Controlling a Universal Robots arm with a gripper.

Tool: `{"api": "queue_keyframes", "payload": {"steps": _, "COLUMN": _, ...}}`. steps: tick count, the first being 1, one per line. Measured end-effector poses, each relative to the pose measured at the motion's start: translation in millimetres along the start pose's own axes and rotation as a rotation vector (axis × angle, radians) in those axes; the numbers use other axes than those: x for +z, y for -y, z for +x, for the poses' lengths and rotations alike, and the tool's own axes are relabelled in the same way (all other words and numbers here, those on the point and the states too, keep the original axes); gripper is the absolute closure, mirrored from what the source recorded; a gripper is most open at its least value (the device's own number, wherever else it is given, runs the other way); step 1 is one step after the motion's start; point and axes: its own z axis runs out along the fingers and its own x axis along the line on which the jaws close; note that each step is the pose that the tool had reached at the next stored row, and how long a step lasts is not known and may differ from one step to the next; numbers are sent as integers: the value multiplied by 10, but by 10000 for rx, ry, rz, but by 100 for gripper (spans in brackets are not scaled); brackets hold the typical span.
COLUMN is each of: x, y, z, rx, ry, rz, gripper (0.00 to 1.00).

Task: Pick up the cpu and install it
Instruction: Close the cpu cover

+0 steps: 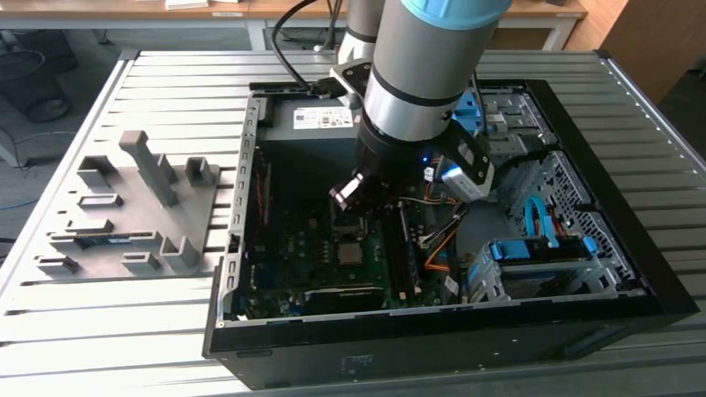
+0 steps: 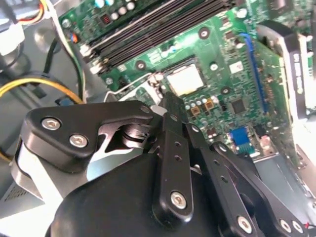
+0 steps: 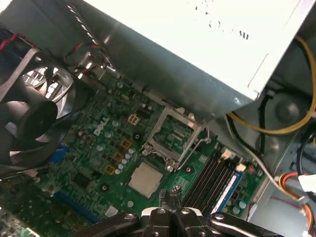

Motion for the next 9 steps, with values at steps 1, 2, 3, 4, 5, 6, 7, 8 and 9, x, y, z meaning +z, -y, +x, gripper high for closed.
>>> {"api": "queue_keyframes", "payload": {"steps": 1, "x": 0, "y": 0, "z": -1, "rx": -83, "ry": 51, "rz": -95, "gripper": 90}}
{"api": "queue_keyframes", "payload": {"steps": 2, "x": -1, "y": 1, "z": -1, "rx": -155, "ry": 107, "rz": -195, "gripper": 90}}
{"api": "queue_keyframes", "payload": {"steps": 3, "x": -1, "y": 1, "z": -2, "rx": -233, "ry": 157, "rz": -285, "gripper": 90}}
{"api": "queue_keyframes", "payload": {"steps": 4, "x": -1, "y": 1, "z": -2, "rx": -314, "ry": 199, "rz": -363, "gripper": 90}}
{"api": "queue_keyframes", "payload": {"steps": 5, "x": 0, "y": 2, "z": -3, "rx": -388, "ry": 251, "rz": -456, "gripper": 90}}
{"api": "queue_keyframes", "payload": {"steps": 6, "x": -1, "y": 2, "z": -3, "rx": -460, "ry": 304, "rz": -550, "gripper": 90}}
{"api": "queue_keyframes", "payload": {"steps": 7, "x": -1, "y": 3, "z": -4, "rx": -539, "ry": 360, "rz": -652, "gripper": 90}}
{"api": "queue_keyframes", "payload": {"steps": 8, "x": -1, "y": 3, "z": -5, "rx": -611, "ry": 417, "rz": -752, "gripper": 90}}
{"api": "queue_keyframes", "payload": {"steps": 9, "x": -1, "y": 4, "z": -6, "rx": -682, "ry": 472, "rz": -850, "gripper": 90}}
